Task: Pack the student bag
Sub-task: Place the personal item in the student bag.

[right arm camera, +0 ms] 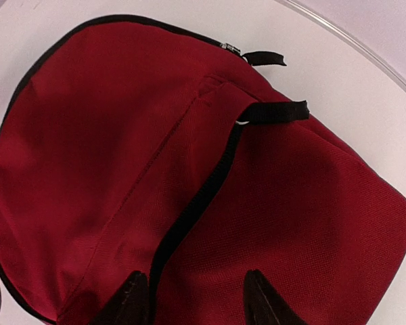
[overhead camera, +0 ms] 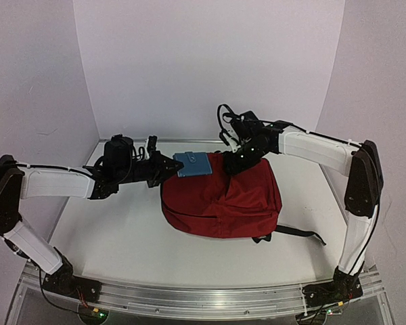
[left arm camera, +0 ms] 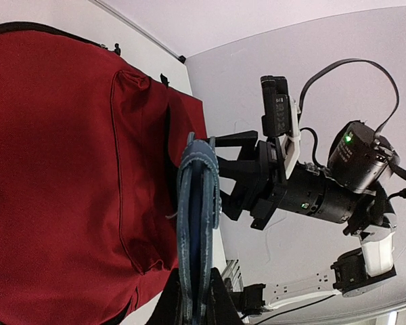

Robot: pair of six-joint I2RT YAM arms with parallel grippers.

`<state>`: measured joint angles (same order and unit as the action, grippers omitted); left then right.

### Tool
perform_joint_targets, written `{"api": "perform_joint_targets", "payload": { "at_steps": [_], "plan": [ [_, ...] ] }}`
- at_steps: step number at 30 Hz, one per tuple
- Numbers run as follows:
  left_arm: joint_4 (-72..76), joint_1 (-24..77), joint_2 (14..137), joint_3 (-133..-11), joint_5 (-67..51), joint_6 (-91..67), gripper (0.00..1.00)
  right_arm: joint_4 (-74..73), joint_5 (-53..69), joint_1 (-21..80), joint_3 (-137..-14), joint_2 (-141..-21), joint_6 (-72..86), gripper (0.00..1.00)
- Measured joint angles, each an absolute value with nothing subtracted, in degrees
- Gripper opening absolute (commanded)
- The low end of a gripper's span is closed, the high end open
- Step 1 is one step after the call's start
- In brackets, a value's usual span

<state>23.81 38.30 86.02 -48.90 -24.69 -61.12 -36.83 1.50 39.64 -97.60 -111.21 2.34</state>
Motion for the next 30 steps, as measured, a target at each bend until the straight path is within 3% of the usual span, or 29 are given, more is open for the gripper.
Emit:
{"api": "perform_joint_targets", "payload": {
  "at_steps": [3,5,14,15,18,19,26,30],
  "plan": [
    [26.0,38.3,87.7,-48.9,-25.0,-61.6,0.00,-37.6,-0.9,39.9,-98.2,-111.7,1.7,0.08],
    [27.4,38.3,89.1,-48.9,-25.4,-61.9,0.00,-38.0,-1.8,40.1,-98.9,-111.7,1.7,0.02],
    [33.4,38.4,98.8,-50.6,-29.0,-63.9,0.00,-38.3,-0.2,40.1,-100.3,-111.1,1.5,0.00],
    [34.0,38.5,99.8,-51.1,-29.3,-64.2,0.00,-38.3,0.4,40.1,-100.3,-110.9,1.5,0.04],
    [36.0,38.7,102.0,-52.6,-30.0,-65.0,0.00,-38.4,1.9,40.1,-100.4,-110.0,1.5,0.44],
    [36.6,38.7,102.2,-52.7,-30.0,-65.3,0.00,-38.4,2.3,40.1,-100.6,-109.8,1.5,0.49],
    [37.3,38.7,102.1,-52.7,-28.6,-66.1,0.00,-39.6,1.1,41.7,-101.0,-109.5,0.3,0.53],
    [34.3,38.7,99.4,-51.5,-26.3,-66.1,0.00,-41.2,-1.7,43.8,-101.1,-110.7,-1.2,0.43]
  ]
}}
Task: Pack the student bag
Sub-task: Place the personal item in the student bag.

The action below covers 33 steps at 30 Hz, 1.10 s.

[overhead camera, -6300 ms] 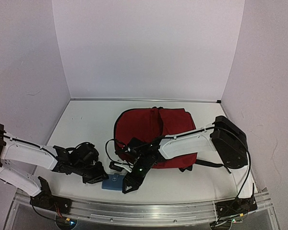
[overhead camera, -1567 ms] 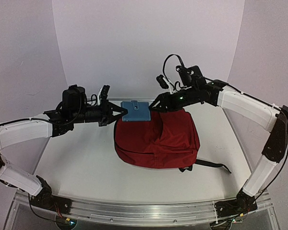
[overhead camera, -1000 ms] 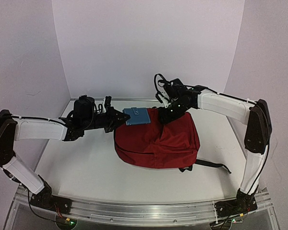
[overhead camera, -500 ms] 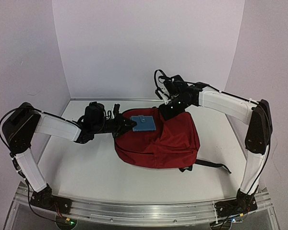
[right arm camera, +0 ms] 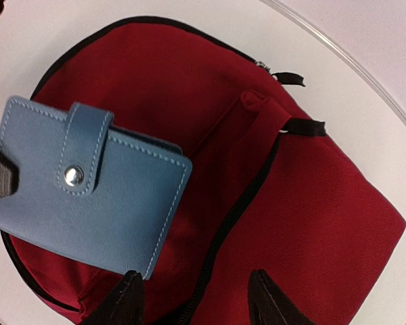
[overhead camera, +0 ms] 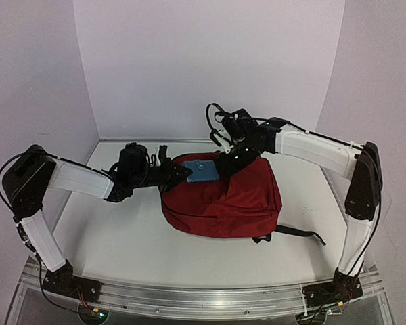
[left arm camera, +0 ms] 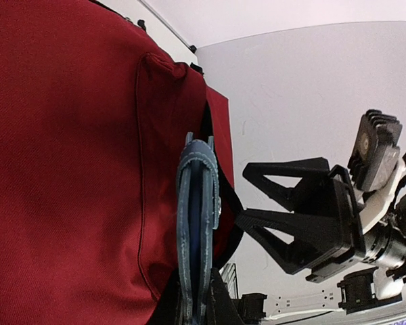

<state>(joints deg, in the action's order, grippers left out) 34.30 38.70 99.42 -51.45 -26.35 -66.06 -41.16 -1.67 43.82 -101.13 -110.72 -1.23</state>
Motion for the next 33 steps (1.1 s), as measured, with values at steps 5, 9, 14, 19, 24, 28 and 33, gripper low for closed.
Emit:
{"api": "perform_joint_targets", "payload": {
  "at_steps": [5,9,14,19,24,28,33],
  "plan": [
    [30.6,38.7,94.9,-49.9,-23.0,-65.9,0.00,-42.3,-5.4,45.2,-101.3,-113.0,-2.3,0.21],
    [30.5,38.7,94.0,-49.4,-22.3,-65.9,0.00,-43.1,-8.3,45.0,-102.2,-114.2,-3.0,0.00],
    [34.4,38.7,95.5,-48.7,-23.8,-66.5,0.00,-44.0,-9.2,45.0,-104.0,-114.3,-3.2,0.00],
    [41.9,38.9,100.7,-48.9,-27.2,-68.2,0.00,-44.3,-7.2,45.0,-104.4,-113.8,-3.0,0.00],
    [43.1,40.6,104.4,-52.3,-28.8,-68.9,0.00,-44.4,-4.7,45.0,-104.5,-113.1,-2.7,0.00],
    [44.7,41.3,105.8,-54.8,-29.4,-69.1,0.00,-44.8,-4.2,44.5,-104.8,-112.7,-2.3,0.00],
    [47.3,41.3,110.0,-58.0,-30.2,-70.5,0.00,-45.2,-3.6,43.9,-105.7,-112.6,-1.5,0.00]
  ]
}}
